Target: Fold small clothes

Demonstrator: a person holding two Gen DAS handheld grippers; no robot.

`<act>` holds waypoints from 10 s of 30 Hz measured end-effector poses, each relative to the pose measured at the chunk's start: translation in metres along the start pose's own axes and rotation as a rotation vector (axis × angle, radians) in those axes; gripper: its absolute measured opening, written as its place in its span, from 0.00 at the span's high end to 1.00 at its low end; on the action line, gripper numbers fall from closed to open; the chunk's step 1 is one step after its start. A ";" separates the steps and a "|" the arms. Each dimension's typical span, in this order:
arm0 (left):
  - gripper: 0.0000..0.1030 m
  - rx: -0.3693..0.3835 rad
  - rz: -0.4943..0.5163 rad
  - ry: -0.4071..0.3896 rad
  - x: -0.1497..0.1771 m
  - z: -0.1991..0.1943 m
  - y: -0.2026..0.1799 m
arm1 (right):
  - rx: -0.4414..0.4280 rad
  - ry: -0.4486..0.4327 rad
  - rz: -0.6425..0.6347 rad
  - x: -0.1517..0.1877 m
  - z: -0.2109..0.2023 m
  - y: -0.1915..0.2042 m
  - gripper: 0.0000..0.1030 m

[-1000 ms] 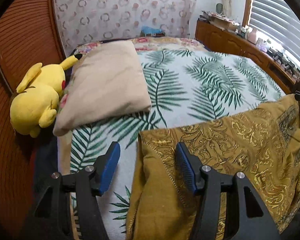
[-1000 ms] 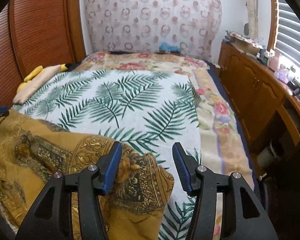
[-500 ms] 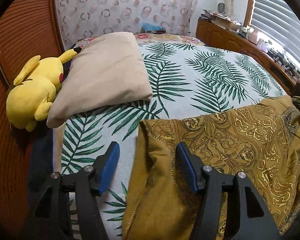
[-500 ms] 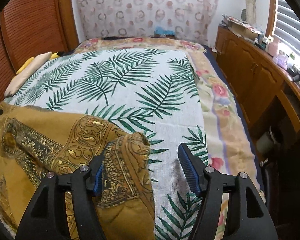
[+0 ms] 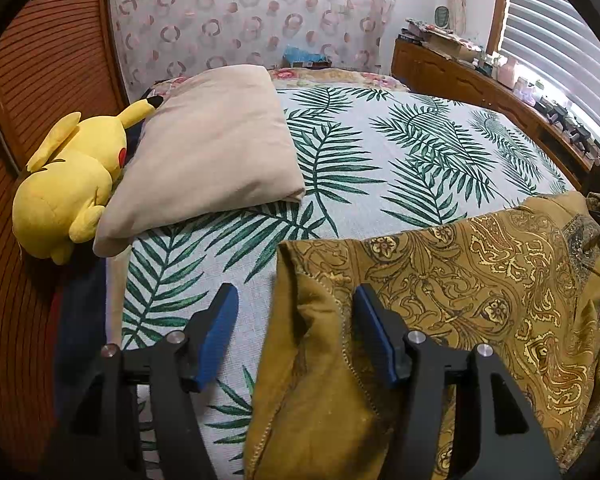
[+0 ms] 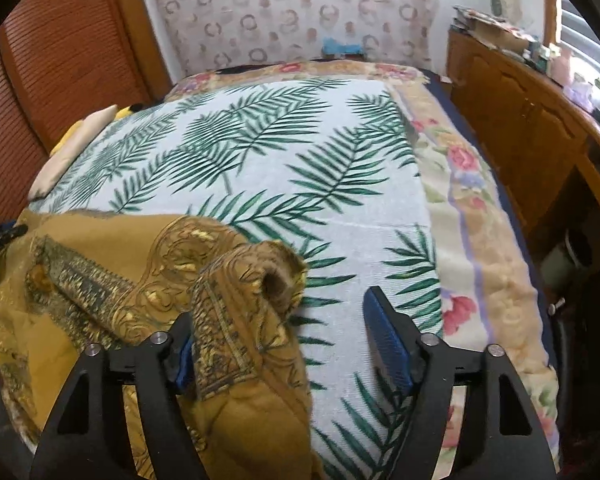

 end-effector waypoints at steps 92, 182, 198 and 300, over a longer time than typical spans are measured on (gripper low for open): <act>0.98 -0.144 0.036 -0.310 -0.217 0.049 0.048 | -0.045 -0.203 -0.352 -0.252 0.079 0.057 0.94; 1.00 -0.013 -0.149 -0.288 -0.113 -0.048 0.054 | -0.069 -0.242 -0.121 -0.191 0.021 0.060 1.00; 1.00 0.014 -0.202 -0.276 -0.052 -0.080 0.041 | -0.098 -0.280 -0.116 -0.168 -0.050 0.093 1.00; 0.99 0.144 0.183 0.019 -0.022 0.014 -0.110 | -0.205 -0.114 -0.268 -0.027 0.029 0.187 0.96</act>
Point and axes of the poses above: each gripper's, at about its wrist camera, not at the fingertips, and z roughly the way its jaws point, y to its left, x to its underside, the point moved 6 cm from there along z, roughly the way its jaws point, and after that the axes turned 14 degrees about -y, right-handed, at the moved point
